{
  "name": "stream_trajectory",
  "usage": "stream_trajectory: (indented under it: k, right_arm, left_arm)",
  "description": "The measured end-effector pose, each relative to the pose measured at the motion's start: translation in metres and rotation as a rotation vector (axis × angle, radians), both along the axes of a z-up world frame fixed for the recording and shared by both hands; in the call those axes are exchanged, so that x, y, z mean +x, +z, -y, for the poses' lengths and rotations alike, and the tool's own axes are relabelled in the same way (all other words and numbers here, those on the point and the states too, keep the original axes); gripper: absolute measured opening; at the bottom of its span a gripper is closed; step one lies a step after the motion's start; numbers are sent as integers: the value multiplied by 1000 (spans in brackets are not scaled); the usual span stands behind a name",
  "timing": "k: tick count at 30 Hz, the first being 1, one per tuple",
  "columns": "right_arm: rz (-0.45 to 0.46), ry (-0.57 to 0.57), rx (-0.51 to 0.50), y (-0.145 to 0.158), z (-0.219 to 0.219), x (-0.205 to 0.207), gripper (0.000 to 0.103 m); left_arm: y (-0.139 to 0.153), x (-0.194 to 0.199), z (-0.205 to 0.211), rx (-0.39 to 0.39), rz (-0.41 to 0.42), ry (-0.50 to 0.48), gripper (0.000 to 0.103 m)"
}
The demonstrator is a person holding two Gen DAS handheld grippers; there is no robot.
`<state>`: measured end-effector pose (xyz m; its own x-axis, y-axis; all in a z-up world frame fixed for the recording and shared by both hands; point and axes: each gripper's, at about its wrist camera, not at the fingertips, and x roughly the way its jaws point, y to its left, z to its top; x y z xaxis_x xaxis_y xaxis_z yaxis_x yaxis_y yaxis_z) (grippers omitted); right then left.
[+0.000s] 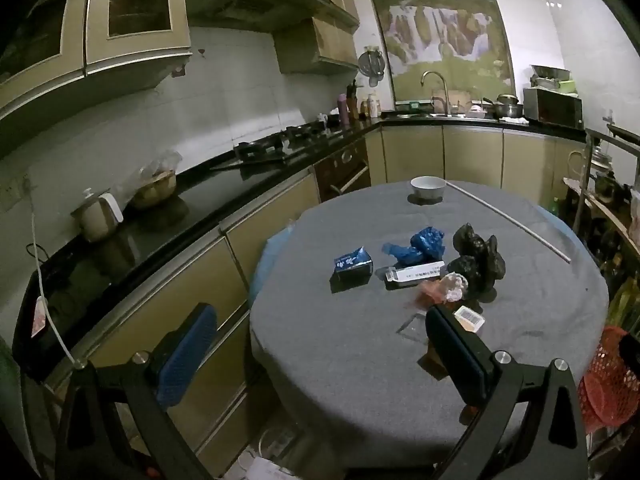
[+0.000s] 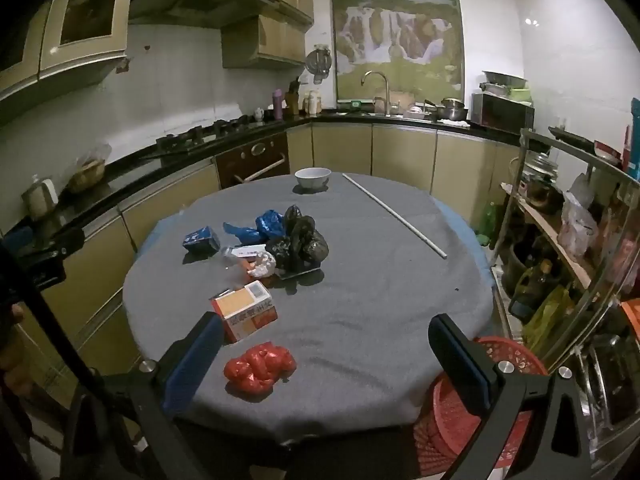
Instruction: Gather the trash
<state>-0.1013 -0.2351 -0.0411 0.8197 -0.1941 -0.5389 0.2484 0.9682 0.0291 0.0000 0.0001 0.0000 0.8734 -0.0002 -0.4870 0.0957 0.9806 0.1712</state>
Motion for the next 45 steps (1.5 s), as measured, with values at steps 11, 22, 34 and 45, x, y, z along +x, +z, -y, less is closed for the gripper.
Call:
stream_trajectory:
  k: [11, 22, 34, 45]
  right_arm:
    - [4, -28, 10, 1, 7, -4, 103]
    - [-2, -41, 22, -4, 11, -7, 103]
    - [6, -52, 11, -3, 10, -9, 103]
    - [-1, -45, 12, -3, 8, -9, 103]
  left_arm:
    - [0, -5, 6, 14, -17, -32, 103]
    - [-4, -6, 20, 81, -36, -52, 103]
    - [-4, -11, 21, 42, 3, -54, 103]
    - [-6, -10, 21, 37, 1, -53, 103]
